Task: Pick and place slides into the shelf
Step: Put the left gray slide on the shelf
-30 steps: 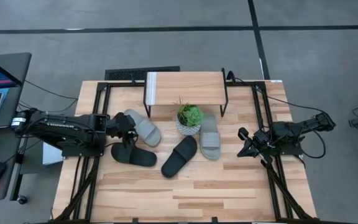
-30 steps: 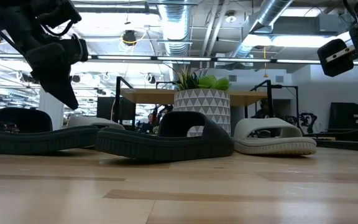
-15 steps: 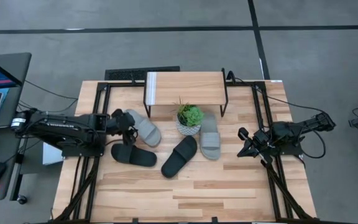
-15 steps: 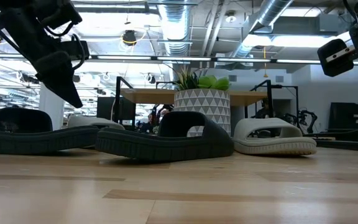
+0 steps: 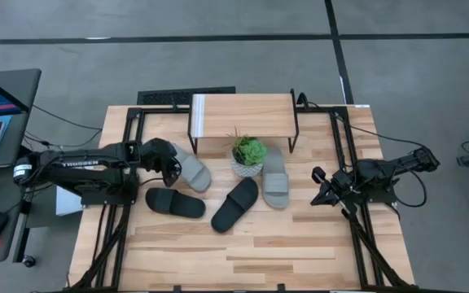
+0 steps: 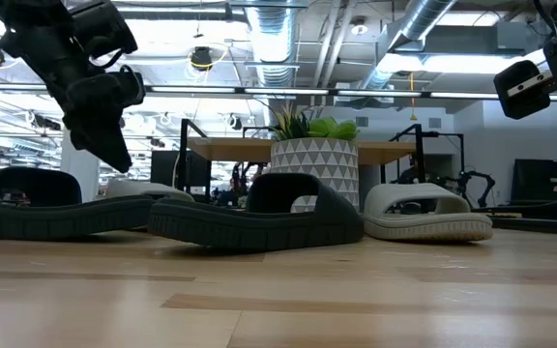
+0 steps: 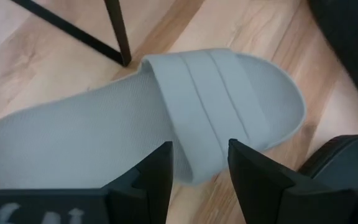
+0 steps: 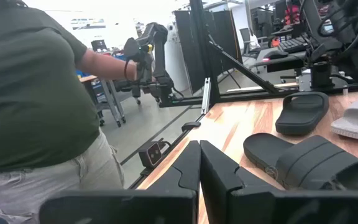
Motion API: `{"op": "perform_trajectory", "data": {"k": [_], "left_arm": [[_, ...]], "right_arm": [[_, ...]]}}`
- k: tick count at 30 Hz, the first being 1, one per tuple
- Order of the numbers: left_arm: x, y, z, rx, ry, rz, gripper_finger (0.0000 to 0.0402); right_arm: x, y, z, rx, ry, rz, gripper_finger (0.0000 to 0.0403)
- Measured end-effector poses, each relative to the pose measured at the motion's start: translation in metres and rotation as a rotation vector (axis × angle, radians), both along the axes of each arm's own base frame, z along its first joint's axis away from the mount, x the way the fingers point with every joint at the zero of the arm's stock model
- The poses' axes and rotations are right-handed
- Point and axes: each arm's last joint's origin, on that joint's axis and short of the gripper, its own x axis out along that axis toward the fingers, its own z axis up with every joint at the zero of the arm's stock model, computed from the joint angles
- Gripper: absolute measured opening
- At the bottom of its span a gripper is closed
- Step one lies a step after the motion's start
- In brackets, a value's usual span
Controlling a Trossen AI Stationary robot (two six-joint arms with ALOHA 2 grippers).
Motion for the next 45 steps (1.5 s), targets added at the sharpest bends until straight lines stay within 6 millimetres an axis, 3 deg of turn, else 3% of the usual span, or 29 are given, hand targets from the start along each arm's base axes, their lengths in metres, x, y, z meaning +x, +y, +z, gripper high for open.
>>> {"op": "perform_trajectory", "data": {"k": [11,24,35,38,42,45], "left_arm": [[-0.005,0.023,-0.004,-0.100,-0.013,0.038,0.0141],[0.016,0.039,-0.031,-0.389,-0.050,-0.074,0.0141],[0.026,0.043,-0.042,-0.420,-0.068,-0.116,0.0140],[0.026,0.043,-0.043,-0.424,-0.065,-0.122,0.0115],[0.026,0.042,-0.043,-0.425,-0.058,-0.156,0.0026],[0.025,0.040,-0.043,-0.430,-0.048,-0.167,0.0008]], "right_arm": [[0.000,0.000,0.000,0.000,0.000,0.000,0.0000],[0.000,0.000,0.000,0.000,0.000,0.000,0.0000],[0.000,0.000,0.000,0.000,0.000,0.000,0.0000],[0.000,0.000,0.000,0.000,0.000,0.000,0.0000],[0.000,0.000,0.000,0.000,0.000,0.000,0.0000],[0.000,0.000,0.000,0.000,0.000,0.000,0.0000]]}}
